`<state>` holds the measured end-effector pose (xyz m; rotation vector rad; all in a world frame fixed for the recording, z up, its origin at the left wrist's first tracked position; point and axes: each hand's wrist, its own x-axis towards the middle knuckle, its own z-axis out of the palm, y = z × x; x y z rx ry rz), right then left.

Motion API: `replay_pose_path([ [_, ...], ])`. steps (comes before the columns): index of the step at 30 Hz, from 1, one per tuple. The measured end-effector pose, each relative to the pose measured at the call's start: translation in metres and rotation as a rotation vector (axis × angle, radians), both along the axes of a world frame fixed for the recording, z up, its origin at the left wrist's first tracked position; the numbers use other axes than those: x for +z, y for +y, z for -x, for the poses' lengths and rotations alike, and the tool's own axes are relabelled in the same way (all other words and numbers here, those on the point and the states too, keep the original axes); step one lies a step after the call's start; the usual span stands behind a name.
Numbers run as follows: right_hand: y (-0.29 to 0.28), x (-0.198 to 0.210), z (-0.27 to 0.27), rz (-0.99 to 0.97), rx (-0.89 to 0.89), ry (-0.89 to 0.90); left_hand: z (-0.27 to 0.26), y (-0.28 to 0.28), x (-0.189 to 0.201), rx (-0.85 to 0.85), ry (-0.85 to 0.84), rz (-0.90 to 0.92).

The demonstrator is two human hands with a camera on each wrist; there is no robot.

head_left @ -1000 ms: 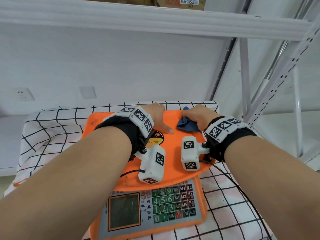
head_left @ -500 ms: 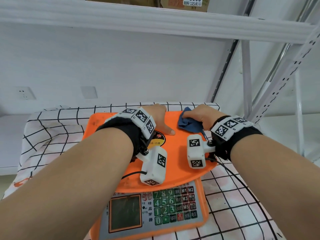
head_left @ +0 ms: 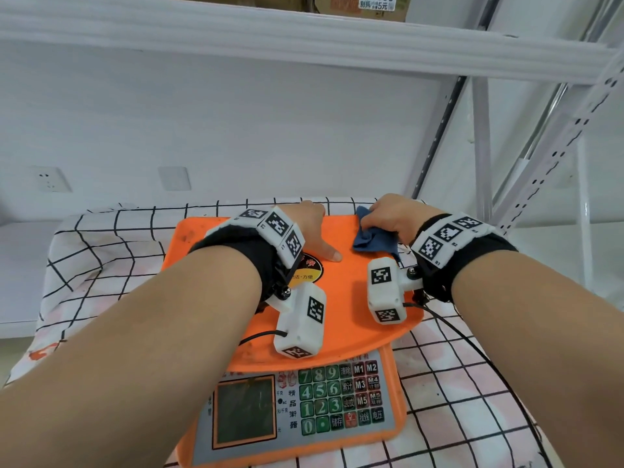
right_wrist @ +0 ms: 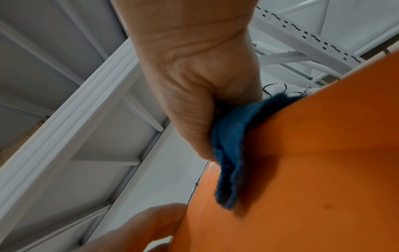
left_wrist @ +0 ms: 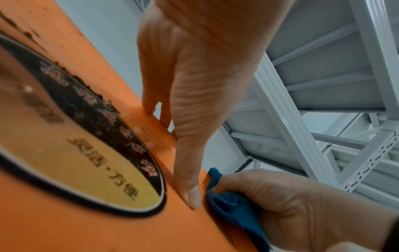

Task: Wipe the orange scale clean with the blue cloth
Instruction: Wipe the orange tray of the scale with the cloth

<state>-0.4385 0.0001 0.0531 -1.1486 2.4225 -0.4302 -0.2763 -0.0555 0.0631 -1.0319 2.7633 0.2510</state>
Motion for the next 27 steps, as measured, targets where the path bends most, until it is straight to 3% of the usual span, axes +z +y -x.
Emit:
replay_pose_path([
  [6, -0.004, -0.004, -0.003, -0.001, 0.044, 0.203, 0.000, -0.001, -0.001, 0.003, 0.008, 0.000],
  [13, -0.007, -0.007, -0.005, 0.043, 0.054, 0.265, -0.001, 0.002, 0.002, 0.018, -0.003, -0.006],
  [21, 0.002, -0.004, 0.000, 0.033, 0.076, 0.064, -0.001, 0.004, 0.003, 0.018, -0.001, -0.004],
  [27, -0.006, 0.002, -0.002, -0.029, 0.169, 0.320, 0.000, 0.003, 0.004, 0.023, -0.012, -0.018],
])
